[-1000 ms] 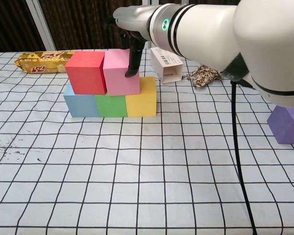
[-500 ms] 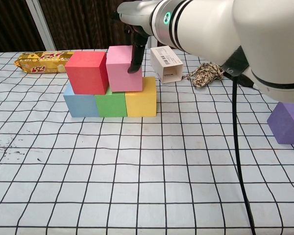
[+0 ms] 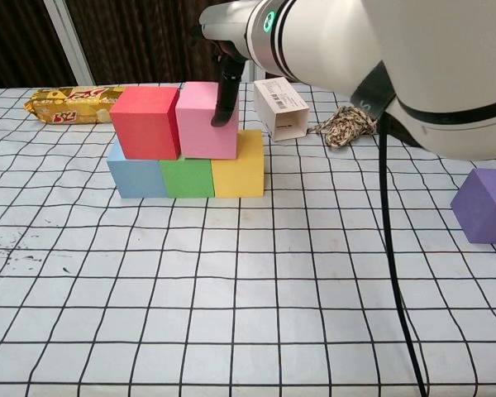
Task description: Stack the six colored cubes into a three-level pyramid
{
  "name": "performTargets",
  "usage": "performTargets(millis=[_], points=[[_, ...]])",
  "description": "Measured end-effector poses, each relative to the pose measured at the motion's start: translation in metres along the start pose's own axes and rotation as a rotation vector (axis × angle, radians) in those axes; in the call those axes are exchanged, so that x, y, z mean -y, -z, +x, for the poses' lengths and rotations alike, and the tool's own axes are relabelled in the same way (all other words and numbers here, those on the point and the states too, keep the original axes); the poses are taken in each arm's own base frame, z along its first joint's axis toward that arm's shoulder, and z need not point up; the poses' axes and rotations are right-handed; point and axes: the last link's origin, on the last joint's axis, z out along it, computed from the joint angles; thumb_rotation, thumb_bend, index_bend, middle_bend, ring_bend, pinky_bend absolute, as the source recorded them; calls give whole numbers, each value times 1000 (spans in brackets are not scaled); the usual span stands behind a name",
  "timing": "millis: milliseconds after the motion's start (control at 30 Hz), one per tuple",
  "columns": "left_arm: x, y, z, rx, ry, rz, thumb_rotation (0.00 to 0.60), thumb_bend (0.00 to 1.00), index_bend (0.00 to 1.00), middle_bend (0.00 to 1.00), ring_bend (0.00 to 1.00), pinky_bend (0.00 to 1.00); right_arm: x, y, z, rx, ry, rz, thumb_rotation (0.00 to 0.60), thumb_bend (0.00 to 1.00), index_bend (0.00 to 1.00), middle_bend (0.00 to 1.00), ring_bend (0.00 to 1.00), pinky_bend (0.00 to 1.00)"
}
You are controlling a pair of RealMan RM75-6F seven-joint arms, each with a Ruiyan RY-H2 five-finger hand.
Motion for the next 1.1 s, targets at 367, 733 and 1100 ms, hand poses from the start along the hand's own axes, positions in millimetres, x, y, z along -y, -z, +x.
performTargets(millis=[367, 733, 1100], points=[[1, 0, -1, 6, 1, 3, 600, 0, 49, 150, 47, 16, 2, -4, -3, 3, 10, 1, 600, 176, 0, 631, 162, 0], [1, 1, -2, 15, -3, 3, 600, 0, 49, 149, 46, 16, 5, -5, -2, -7, 15, 8, 600, 176, 0, 631, 162, 0], [3, 1, -3, 22, -1, 10, 600, 0, 49, 150, 47, 16, 4, -8, -4, -7, 31, 6, 600, 176, 0, 631, 162, 0]])
